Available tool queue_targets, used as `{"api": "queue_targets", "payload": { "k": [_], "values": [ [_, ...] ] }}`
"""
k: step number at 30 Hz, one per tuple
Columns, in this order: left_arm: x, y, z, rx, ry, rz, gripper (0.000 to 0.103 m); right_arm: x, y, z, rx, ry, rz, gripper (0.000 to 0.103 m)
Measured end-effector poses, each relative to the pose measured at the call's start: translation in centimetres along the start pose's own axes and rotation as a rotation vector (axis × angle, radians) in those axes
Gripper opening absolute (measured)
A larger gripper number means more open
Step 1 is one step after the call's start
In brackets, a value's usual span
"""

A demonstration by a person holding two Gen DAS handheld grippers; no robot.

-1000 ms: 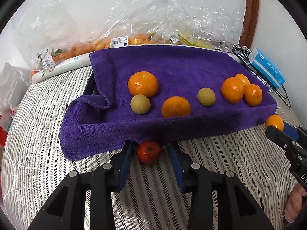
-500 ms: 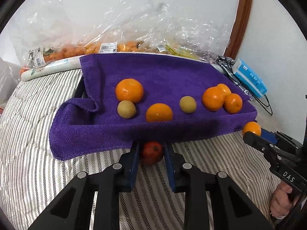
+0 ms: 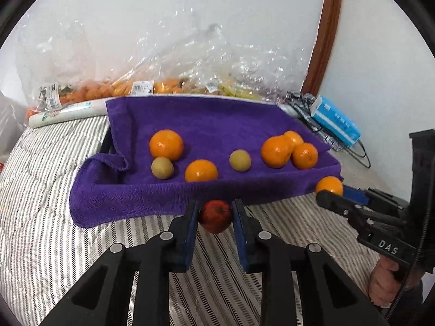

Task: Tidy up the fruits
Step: 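Grasp the small red fruit with the left tool while the right tool holds the orange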

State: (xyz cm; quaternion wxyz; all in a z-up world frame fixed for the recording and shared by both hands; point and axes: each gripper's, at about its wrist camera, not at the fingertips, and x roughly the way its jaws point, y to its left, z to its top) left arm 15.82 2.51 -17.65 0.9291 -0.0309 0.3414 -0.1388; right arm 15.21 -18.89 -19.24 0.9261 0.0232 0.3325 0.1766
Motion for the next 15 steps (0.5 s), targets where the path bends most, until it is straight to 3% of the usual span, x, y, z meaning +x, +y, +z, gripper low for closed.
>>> {"api": "queue_targets", "payload": {
  "k": [15],
  "values": [
    [-2.3,0.2,0.5,-0.006,-0.076,0.009,0.024,-0.8,-0.8,0.1,0.062,-0.025,-0.026,0.035]
  ]
}}
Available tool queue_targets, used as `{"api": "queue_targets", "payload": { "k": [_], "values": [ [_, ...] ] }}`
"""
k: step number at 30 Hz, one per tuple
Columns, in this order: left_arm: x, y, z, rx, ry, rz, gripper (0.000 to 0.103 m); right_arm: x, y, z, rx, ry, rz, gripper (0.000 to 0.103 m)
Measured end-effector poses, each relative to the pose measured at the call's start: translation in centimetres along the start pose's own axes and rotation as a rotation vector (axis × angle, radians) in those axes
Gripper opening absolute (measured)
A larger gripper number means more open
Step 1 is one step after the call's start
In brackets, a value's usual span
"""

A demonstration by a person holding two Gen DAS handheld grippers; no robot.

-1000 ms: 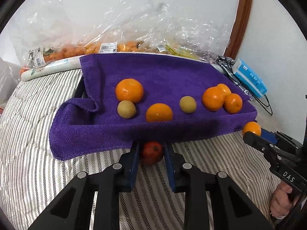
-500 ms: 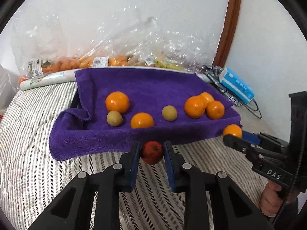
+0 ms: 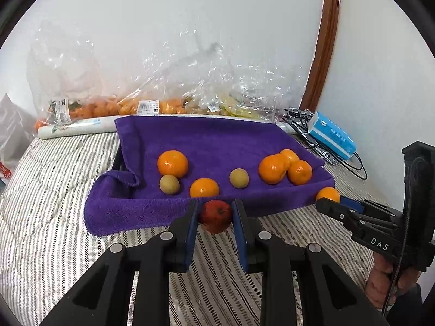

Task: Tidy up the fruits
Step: 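Grasp the small red fruit with the left tool while the right tool holds the orange, then carry the red fruit and orange over the purple towel with both tools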

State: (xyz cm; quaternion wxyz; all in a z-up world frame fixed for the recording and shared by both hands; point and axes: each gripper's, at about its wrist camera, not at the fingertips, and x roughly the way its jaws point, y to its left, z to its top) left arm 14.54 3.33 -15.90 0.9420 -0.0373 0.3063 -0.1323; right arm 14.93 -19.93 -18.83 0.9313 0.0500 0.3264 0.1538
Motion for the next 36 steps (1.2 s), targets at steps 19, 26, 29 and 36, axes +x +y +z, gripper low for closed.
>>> {"api": "queue_targets", "payload": {
  "k": [19,26,29,36],
  "values": [
    [-1.6,1.9,2.0,-0.06,-0.058,0.032,0.024,-3.9,1.1,3.9,-0.04,-0.091,0.001,0.035],
    [-3.3,2.1,4.8,-0.046,-0.112,0.053,0.024,-4.2,2.2,6.5,-0.085,-0.126,-0.007,0.035],
    [-3.7,2.2,6.0,-0.051,-0.124,0.058,0.024,-4.2,2.6,7.6,-0.092,-0.137,0.0,0.035],
    [-3.7,2.5,8.0,-0.073,-0.13,0.088,0.024,-4.4,3.2,10.0,-0.1,-0.161,-0.002,0.035]
  ]
}}
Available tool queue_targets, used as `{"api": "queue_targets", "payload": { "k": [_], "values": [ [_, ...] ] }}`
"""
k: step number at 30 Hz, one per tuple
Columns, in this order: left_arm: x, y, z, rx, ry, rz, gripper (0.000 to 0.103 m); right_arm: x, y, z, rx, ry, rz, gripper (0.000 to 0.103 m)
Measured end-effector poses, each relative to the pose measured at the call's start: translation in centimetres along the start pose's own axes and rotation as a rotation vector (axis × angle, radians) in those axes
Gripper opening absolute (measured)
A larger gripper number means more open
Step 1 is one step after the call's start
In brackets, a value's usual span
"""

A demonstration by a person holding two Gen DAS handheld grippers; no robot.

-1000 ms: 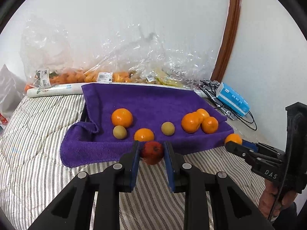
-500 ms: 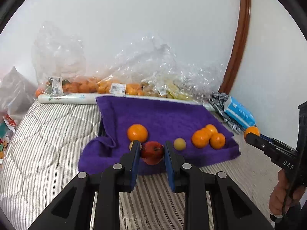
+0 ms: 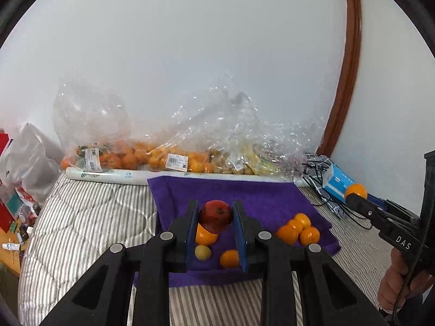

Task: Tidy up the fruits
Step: 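Carry the red fruit and orange over the purple towel with both tools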

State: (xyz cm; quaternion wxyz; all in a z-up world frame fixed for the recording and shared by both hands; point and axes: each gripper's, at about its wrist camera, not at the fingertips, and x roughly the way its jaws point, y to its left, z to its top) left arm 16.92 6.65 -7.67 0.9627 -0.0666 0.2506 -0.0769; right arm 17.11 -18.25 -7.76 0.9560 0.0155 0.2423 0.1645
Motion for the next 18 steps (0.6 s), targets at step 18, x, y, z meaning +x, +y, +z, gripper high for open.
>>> {"api": "queue_targets", "payload": {
  "k": [18],
  "values": [
    [3.0,-0.7,3.0,-0.025,0.036,0.041,0.024,2.8,-0.7,3.3,0.015,0.015,-0.033,0.035]
  ]
}}
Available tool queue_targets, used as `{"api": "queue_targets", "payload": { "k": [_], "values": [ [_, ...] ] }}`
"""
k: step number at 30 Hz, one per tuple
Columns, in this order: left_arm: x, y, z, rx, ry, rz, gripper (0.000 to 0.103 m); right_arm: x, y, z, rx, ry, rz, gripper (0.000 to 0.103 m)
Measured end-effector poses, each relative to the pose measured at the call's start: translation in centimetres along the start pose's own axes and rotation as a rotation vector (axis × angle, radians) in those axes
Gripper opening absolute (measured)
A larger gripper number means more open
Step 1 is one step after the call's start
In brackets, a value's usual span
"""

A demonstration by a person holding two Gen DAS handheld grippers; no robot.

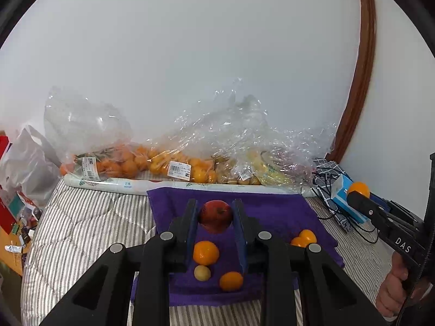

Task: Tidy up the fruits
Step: 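Carry the red fruit and orange over the purple towel with both tools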

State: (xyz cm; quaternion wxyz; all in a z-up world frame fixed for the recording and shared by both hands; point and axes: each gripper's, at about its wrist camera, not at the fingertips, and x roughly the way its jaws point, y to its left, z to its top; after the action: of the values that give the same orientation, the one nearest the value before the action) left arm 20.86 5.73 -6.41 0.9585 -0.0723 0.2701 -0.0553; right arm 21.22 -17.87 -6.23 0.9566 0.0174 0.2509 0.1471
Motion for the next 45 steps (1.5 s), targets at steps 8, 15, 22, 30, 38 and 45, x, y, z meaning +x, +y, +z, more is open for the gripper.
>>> {"api": "queue_targets", "payload": {
  "k": [8,15,22,30,38,45],
  "values": [
    [2.9,0.2,0.4,-0.007,0.037,0.004,0.024,2.9,-0.6,0.2,0.004,0.032,0.0,0.035],
    [5.3,0.3,0.2,-0.01,0.075,0.009,0.024,5.7,-1.0,-0.2,0.01,0.068,-0.001,0.035],
    [7.7,0.3,-0.5,-0.017,0.125,0.008,0.024,8.2,-1.3,-1.1,0.01,0.119,0.001,0.035],
    [10.0,-0.2,-1.3,0.005,0.176,0.018,0.024,11.1,-2.2,-2.8,0.022,0.192,-0.006,0.035],
    [11.5,-0.5,-2.1,0.021,0.216,0.018,0.024,13.3,-2.3,-4.3,0.016,0.252,-0.006,0.035],
    [12.9,-0.9,-2.6,0.025,0.255,0.004,0.024,14.2,-2.3,-5.2,0.004,0.279,-0.013,0.035]
  ]
}}
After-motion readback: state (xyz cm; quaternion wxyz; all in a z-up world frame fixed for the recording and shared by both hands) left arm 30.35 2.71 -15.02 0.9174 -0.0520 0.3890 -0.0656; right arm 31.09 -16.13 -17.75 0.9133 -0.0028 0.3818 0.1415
